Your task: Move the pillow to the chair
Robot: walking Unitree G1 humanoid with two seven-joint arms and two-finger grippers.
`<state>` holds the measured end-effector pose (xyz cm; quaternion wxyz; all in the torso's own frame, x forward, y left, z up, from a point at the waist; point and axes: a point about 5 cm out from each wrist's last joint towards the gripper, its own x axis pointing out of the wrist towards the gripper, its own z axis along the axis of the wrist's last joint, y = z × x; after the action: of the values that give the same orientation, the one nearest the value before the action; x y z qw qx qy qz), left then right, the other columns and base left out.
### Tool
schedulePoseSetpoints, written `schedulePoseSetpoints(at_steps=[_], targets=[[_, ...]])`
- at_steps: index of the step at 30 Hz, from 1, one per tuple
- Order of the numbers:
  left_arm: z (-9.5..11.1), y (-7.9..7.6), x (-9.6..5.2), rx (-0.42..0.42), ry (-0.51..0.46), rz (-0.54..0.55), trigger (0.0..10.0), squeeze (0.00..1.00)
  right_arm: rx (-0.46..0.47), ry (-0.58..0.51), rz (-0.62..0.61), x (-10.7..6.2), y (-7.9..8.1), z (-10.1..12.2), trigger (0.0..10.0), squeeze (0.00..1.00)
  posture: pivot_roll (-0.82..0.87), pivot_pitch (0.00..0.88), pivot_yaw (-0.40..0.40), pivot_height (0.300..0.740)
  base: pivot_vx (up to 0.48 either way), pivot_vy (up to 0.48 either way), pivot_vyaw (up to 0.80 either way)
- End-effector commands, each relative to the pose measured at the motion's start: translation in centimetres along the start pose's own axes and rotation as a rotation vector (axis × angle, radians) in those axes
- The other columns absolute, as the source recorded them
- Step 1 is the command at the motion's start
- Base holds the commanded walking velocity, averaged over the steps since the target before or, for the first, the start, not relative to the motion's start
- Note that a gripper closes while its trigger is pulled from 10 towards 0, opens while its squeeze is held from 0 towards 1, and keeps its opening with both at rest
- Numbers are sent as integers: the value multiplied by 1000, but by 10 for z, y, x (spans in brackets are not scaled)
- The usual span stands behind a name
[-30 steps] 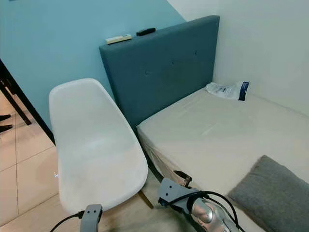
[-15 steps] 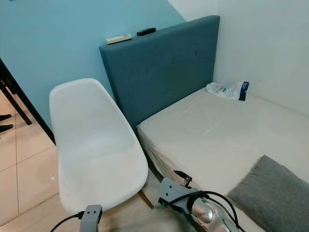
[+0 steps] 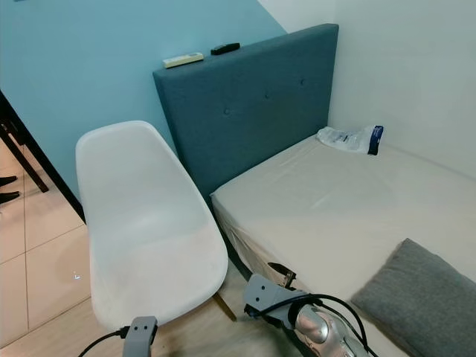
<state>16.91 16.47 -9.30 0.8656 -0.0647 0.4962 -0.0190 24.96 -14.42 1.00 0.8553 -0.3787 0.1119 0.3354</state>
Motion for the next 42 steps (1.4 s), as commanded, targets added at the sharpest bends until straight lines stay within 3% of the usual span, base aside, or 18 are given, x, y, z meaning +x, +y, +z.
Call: schedulePoseSetpoints(at_steps=[1,26,42], targets=[[-3,1,0,8,9,3,10000,0,9,-8,7,-1,3,0,10000,0,-139,7,55,740,0,0,0],[-2,-6,1,22,11,-16,10000,0,14,10,9,-7,1,-10,10000,0,-168,0,33,740,0,0,0],[-12,-9,0,17,37,-26,10000,0,19,17,4,-15,-2,-17,10000,0,-213,0,40,740,0,0,0]])
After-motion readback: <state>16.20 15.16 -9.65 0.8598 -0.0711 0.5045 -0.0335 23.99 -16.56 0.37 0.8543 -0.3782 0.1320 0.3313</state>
